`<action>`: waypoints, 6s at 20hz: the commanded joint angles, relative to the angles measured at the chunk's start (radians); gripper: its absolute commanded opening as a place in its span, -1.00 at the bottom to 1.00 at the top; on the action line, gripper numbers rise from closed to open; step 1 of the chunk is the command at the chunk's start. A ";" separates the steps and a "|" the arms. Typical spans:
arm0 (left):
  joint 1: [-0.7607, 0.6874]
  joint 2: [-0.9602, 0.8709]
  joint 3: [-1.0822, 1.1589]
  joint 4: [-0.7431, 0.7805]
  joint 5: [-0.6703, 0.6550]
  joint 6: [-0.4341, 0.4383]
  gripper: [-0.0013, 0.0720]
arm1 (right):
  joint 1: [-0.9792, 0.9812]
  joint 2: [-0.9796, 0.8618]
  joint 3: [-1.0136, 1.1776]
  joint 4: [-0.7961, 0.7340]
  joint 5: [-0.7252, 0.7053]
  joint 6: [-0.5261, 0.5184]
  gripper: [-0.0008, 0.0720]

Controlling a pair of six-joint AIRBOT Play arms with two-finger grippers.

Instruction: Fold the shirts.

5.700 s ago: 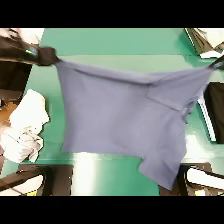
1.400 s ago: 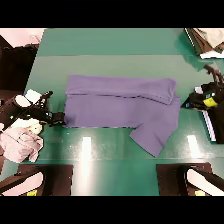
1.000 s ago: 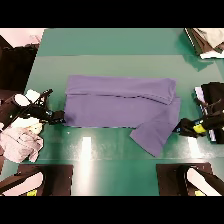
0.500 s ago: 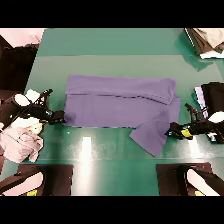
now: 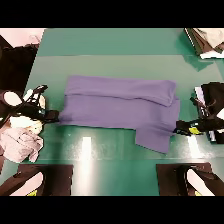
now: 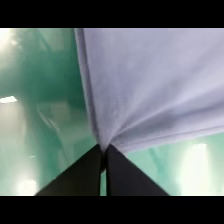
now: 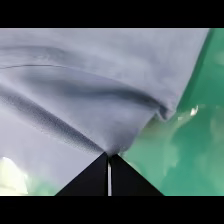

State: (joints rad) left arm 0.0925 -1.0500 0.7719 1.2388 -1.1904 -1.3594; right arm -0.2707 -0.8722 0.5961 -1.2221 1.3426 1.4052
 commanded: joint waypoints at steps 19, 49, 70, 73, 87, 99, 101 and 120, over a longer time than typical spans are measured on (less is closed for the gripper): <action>0.000 -0.097 0.222 -0.096 0.076 -0.036 -0.91 | 0.002 -0.142 0.387 0.002 0.040 -0.050 -0.93; 0.000 -0.352 0.446 -0.257 0.128 -0.025 -0.90 | -0.176 -0.587 0.515 0.261 -0.023 -0.232 0.84; -0.237 -0.363 0.458 -0.218 0.167 -0.021 -0.91 | -0.071 -0.712 0.518 0.493 0.002 -0.478 -0.93; -0.361 -0.450 0.574 -0.218 0.159 -0.021 -0.91 | -0.062 -0.643 0.602 0.487 0.070 -0.388 -0.94; -0.608 -0.958 1.036 -0.237 0.204 -0.085 -0.91 | 0.321 -0.651 1.238 0.488 0.217 -0.032 -0.94; -0.517 -0.909 1.047 -0.184 0.122 -0.080 -0.91 | 0.569 -0.850 1.448 0.487 0.177 0.007 -0.94; -0.467 -0.855 1.050 -0.136 0.104 -0.072 -0.91 | 0.597 -0.862 1.448 0.487 0.140 0.002 -0.94; -0.085 -0.474 1.049 -0.076 -0.123 -0.021 -0.91 | 0.999 -1.119 1.449 0.484 -0.603 -0.401 0.77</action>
State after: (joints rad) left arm -0.0010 -1.5360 1.8214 1.1652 -1.2972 -1.3815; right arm 0.6861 -2.0010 2.0449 -0.7132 0.8490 1.1069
